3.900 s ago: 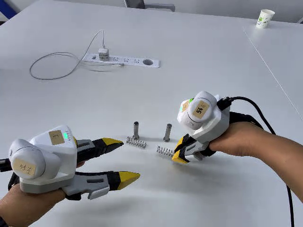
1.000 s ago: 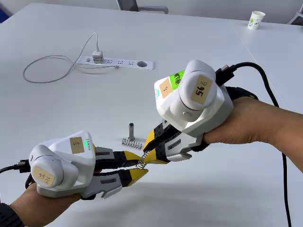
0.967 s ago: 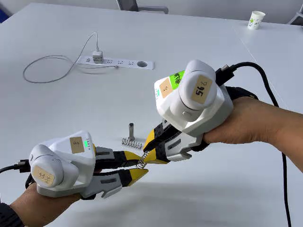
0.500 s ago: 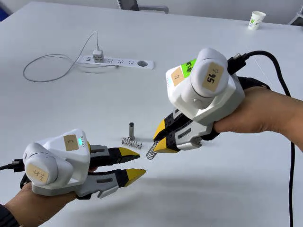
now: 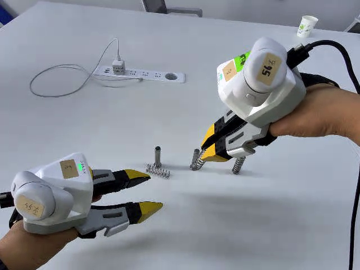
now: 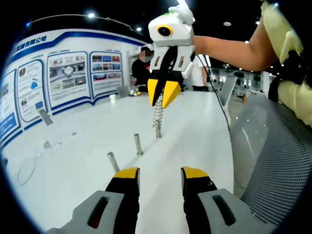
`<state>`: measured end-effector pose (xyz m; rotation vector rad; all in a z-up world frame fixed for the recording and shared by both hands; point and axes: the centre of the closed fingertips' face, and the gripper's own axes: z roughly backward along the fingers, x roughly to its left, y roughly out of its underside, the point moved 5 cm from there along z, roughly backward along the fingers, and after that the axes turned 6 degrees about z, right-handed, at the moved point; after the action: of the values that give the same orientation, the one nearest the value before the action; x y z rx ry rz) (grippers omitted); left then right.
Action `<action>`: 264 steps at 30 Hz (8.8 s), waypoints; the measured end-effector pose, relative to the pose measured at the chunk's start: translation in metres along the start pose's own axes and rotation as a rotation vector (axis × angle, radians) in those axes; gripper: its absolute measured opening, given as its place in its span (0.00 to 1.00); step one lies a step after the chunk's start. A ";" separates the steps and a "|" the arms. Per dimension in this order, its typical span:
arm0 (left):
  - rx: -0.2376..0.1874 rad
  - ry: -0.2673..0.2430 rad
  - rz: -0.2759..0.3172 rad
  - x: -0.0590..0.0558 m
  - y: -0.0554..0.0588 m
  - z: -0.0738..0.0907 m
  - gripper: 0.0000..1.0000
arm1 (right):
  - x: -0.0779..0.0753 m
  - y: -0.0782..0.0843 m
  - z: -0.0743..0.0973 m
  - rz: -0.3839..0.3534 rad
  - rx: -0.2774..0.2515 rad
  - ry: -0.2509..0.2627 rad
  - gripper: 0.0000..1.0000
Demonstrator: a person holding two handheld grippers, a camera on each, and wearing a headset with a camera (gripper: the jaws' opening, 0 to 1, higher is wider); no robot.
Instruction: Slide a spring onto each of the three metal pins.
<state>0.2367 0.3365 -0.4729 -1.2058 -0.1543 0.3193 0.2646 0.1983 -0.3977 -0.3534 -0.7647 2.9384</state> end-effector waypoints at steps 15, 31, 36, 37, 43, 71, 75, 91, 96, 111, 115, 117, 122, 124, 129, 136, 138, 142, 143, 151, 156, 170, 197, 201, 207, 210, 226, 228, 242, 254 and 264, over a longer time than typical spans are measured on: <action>0.008 -0.034 0.025 0.004 0.006 0.006 0.42 | -0.033 0.013 -0.006 0.002 0.084 0.048 0.11; 0.013 -0.050 0.038 0.007 0.010 0.008 0.44 | -0.047 0.016 -0.030 0.008 0.136 0.026 0.11; 0.014 -0.054 0.044 0.009 0.012 0.008 0.43 | -0.049 0.018 -0.036 0.005 0.153 0.016 0.11; 0.014 -0.054 0.044 0.009 0.013 0.008 0.43 | -0.049 0.018 -0.037 0.007 0.156 0.014 0.11; 0.015 -0.052 0.048 0.009 0.013 0.008 0.43 | -0.046 0.018 -0.045 0.022 0.192 -0.003 0.11; 0.019 -0.049 0.060 0.010 0.017 0.006 0.42 | -0.042 0.039 -0.091 -0.031 0.275 -0.009 0.12; 0.020 -0.047 0.060 0.010 0.017 0.006 0.42 | -0.046 0.038 -0.091 -0.054 0.263 0.002 0.12; 0.019 -0.049 0.062 0.009 0.017 0.007 0.42 | -0.044 0.032 -0.091 -0.048 0.226 0.024 0.20; 0.018 -0.052 0.061 0.009 0.016 0.008 0.42 | -0.044 0.026 -0.086 -0.051 0.198 0.042 0.20; 0.018 -0.063 0.063 0.012 0.018 0.011 0.42 | -0.021 0.002 -0.104 -0.138 0.073 -0.010 0.18; 0.019 -0.066 0.064 0.013 0.018 0.011 0.42 | -0.016 0.001 -0.116 -0.156 0.071 -0.026 0.18; 0.019 -0.066 0.065 0.013 0.018 0.011 0.42 | -0.014 0.001 -0.122 -0.160 0.079 -0.026 0.18; 0.018 -0.067 0.065 0.013 0.018 0.011 0.42 | -0.016 0.004 -0.133 -0.191 0.099 -0.008 0.17; 0.019 -0.068 0.067 0.014 0.019 0.012 0.42 | -0.016 0.004 -0.136 -0.204 0.100 -0.005 0.16; 0.023 -0.074 0.068 0.015 0.020 0.014 0.41 | -0.018 0.008 -0.141 -0.228 0.112 0.002 0.16; 0.023 -0.078 0.071 0.016 0.021 0.015 0.41 | -0.018 0.013 -0.144 -0.240 0.122 -0.001 0.12; 0.023 -0.077 0.071 0.016 0.021 0.015 0.41 | -0.017 0.014 -0.145 -0.240 0.122 -0.001 0.12; 0.023 -0.079 0.070 0.016 0.021 0.015 0.41 | -0.016 0.014 -0.144 -0.229 0.120 -0.002 0.12; 0.024 -0.079 0.069 0.016 0.021 0.015 0.41 | -0.015 0.014 -0.143 -0.218 0.120 -0.003 0.12; 0.029 -0.076 0.062 0.016 0.020 0.014 0.41 | -0.007 0.011 -0.130 -0.175 0.121 -0.017 0.11; 0.034 -0.073 0.056 0.015 0.019 0.012 0.41 | 0.000 0.006 -0.117 -0.127 0.116 -0.034 0.11; 0.051 -0.033 -0.001 0.004 0.014 0.002 0.38 | 0.033 -0.010 -0.084 -0.034 0.079 -0.146 0.11; 0.052 0.010 -0.083 -0.004 0.011 -0.003 0.12 | 0.047 -0.030 -0.067 0.041 0.078 -0.175 0.11; 0.054 0.009 -0.079 -0.003 0.011 -0.004 0.12 | 0.046 -0.035 -0.064 0.045 0.062 -0.168 0.11; 0.055 0.016 -0.077 -0.004 0.011 -0.005 0.11 | 0.044 -0.042 -0.061 0.052 0.034 -0.155 0.11; 0.052 0.015 -0.075 -0.004 0.010 -0.006 0.11 | 0.044 -0.047 -0.060 0.058 0.022 -0.150 0.11; 0.044 0.021 -0.071 -0.005 0.008 -0.008 0.11 | 0.044 -0.063 -0.060 0.086 -0.014 -0.140 0.11; 0.044 0.022 -0.071 -0.006 0.007 -0.009 0.11 | 0.044 -0.063 -0.060 0.086 -0.017 -0.139 0.11; 0.035 0.031 -0.049 -0.007 0.006 -0.010 0.13 | 0.044 -0.062 -0.059 0.093 -0.014 -0.136 0.11; 0.031 0.005 -0.009 -0.003 0.009 -0.006 0.24 | 0.030 -0.053 -0.053 0.067 0.000 -0.108 0.11; 0.029 -0.031 0.019 0.003 0.013 -0.001 0.34 | 0.015 -0.051 -0.046 0.045 -0.003 -0.074 0.11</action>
<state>0.2373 0.3407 -0.4854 -1.1746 -0.1647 0.3565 0.2628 0.2664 -0.4151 -0.2668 -0.7803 3.0080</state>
